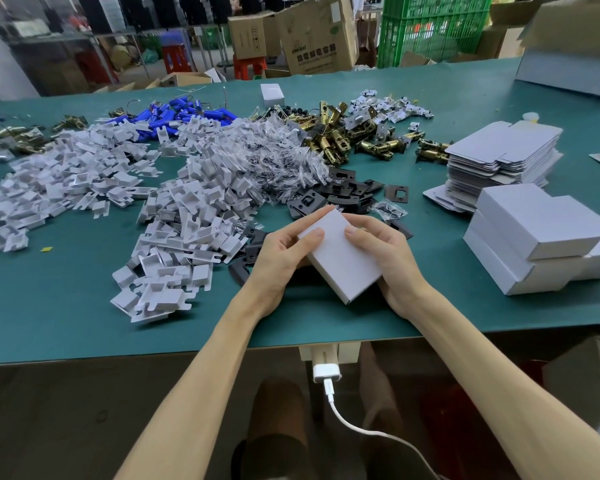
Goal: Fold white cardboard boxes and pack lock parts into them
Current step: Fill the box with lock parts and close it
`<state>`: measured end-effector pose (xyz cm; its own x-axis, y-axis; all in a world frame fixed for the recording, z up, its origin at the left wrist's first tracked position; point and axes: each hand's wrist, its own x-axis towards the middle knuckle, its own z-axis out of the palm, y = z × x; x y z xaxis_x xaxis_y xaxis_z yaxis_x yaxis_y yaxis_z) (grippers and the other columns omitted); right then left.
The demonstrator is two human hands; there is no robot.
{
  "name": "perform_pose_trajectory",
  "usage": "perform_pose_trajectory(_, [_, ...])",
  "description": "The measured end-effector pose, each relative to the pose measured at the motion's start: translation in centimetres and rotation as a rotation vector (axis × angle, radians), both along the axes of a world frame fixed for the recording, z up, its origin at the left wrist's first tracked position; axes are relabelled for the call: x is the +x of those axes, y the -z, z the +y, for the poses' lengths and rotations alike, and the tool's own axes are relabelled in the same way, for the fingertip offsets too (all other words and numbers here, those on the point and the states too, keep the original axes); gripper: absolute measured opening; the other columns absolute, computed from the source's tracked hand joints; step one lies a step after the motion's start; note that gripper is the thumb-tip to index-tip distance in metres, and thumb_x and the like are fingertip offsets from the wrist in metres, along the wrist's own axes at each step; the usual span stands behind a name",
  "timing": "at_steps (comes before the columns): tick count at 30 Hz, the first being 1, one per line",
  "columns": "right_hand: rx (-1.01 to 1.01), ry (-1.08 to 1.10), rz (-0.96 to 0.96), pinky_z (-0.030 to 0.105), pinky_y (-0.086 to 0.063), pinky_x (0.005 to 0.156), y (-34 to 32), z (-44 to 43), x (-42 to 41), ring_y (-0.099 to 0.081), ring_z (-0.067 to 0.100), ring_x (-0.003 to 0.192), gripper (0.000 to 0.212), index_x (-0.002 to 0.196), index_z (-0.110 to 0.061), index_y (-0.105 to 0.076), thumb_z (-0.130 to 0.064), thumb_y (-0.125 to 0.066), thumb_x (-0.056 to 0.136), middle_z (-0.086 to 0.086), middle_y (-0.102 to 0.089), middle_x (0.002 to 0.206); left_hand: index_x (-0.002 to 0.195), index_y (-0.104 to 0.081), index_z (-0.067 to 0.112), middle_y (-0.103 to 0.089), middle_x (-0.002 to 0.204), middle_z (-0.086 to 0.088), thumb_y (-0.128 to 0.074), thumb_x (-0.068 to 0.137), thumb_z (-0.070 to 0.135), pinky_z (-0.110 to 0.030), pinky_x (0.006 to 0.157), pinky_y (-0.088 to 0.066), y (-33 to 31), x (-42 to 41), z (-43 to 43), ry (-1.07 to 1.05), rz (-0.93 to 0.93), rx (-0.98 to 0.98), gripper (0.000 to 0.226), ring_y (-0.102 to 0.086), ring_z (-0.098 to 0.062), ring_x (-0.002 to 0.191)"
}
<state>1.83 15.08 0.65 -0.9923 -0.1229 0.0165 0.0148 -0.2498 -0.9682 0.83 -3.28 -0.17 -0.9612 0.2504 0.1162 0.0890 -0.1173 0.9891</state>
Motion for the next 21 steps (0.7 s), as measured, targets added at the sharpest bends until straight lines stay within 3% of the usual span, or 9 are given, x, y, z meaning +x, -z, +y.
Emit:
perform_pose_trajectory(5, [0.033, 0.001, 0.013, 0.022, -0.056, 0.068, 0.1, -0.3, -0.1, -0.07, 0.013, 0.082, 0.02, 0.116, -0.023, -0.074, -0.024, -0.067, 0.097, 0.002, -0.077, 0.099, 0.134, -0.071, 0.028, -0.072, 0.132, -0.003, -0.059, 0.101, 0.026, -0.039, 0.099, -0.053, 0.0, 0.1, 0.0, -0.058, -0.016, 0.023, 0.035, -0.063, -0.017, 0.109])
perform_pose_trajectory(14, [0.118, 0.017, 0.064, 0.024, -0.055, 0.068, 0.6, -0.5, -0.6, -0.07, 0.012, 0.082, 0.018, 0.115, -0.026, -0.073, -0.026, -0.066, 0.099, 0.002, -0.077, 0.098, 0.128, -0.074, 0.026, -0.073, 0.128, -0.007, -0.056, 0.106, 0.016, -0.035, 0.091, -0.054, 0.1, -0.2, 0.1, -0.084, -0.051, 0.066, 0.03, -0.062, -0.018, 0.104])
perform_pose_trajectory(18, [0.504, 0.09, 0.181, 0.027, -0.053, 0.079, 0.2, -1.1, -0.6, -0.068, 0.015, 0.095, 0.027, 0.126, -0.024, -0.067, -0.034, -0.062, 0.101, -0.001, -0.072, 0.106, 0.129, -0.073, 0.017, -0.071, 0.129, -0.015, -0.057, 0.105, 0.013, -0.036, 0.089, -0.056, 0.4, -0.5, -0.1, -0.145, -0.066, 0.081, 0.029, -0.063, -0.02, 0.104])
perform_pose_trajectory(21, [0.933, 0.05, 0.318, 0.029, -0.045, 0.093, -0.8, -1.8, 0.4, -0.054, 0.018, 0.12, 0.07, 0.149, -0.02, -0.043, -0.056, -0.063, 0.093, -0.001, -0.053, 0.135, 0.129, -0.073, 0.016, -0.074, 0.126, -0.009, -0.059, 0.105, 0.016, -0.035, 0.09, -0.056, 0.6, -0.8, -0.2, -0.167, -0.052, 0.068, 0.028, -0.066, -0.02, 0.107])
